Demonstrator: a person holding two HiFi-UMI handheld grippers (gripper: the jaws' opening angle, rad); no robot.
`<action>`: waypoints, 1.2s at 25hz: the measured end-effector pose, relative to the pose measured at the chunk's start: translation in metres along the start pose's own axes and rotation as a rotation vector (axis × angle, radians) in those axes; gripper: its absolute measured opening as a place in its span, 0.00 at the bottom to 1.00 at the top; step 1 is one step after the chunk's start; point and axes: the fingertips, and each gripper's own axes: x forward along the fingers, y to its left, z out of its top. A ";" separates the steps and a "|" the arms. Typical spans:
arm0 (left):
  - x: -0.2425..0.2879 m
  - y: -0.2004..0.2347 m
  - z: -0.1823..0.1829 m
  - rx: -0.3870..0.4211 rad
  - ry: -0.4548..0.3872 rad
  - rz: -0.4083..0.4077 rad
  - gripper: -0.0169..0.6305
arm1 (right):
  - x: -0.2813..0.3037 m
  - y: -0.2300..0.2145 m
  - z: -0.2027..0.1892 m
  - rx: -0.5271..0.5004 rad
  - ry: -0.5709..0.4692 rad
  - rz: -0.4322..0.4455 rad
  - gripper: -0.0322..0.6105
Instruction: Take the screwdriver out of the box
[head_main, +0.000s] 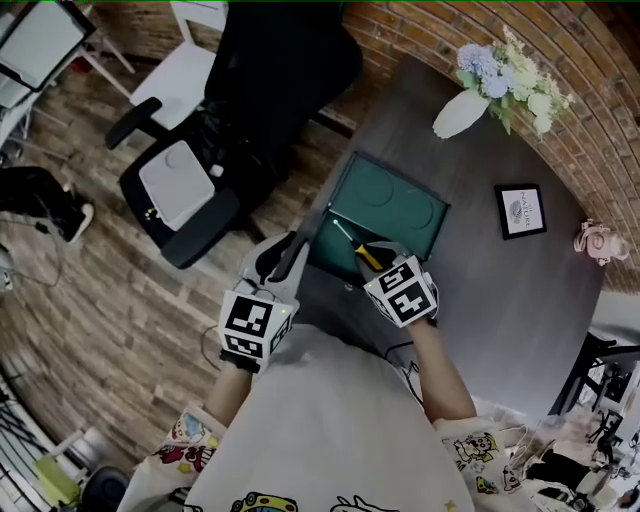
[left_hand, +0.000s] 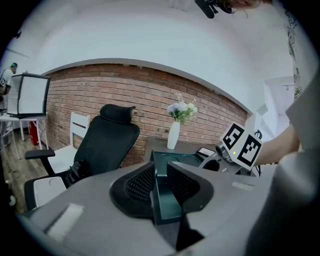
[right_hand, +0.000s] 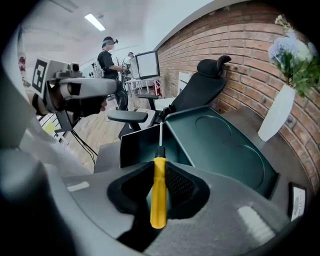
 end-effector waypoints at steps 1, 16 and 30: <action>0.000 -0.001 0.001 0.005 -0.003 -0.002 0.14 | -0.003 -0.001 0.000 0.006 -0.009 -0.008 0.17; 0.008 -0.028 0.035 0.103 -0.052 -0.100 0.14 | -0.090 -0.033 0.012 0.124 -0.204 -0.182 0.17; 0.038 -0.082 0.083 0.168 -0.110 -0.298 0.14 | -0.196 -0.064 -0.002 0.324 -0.478 -0.411 0.17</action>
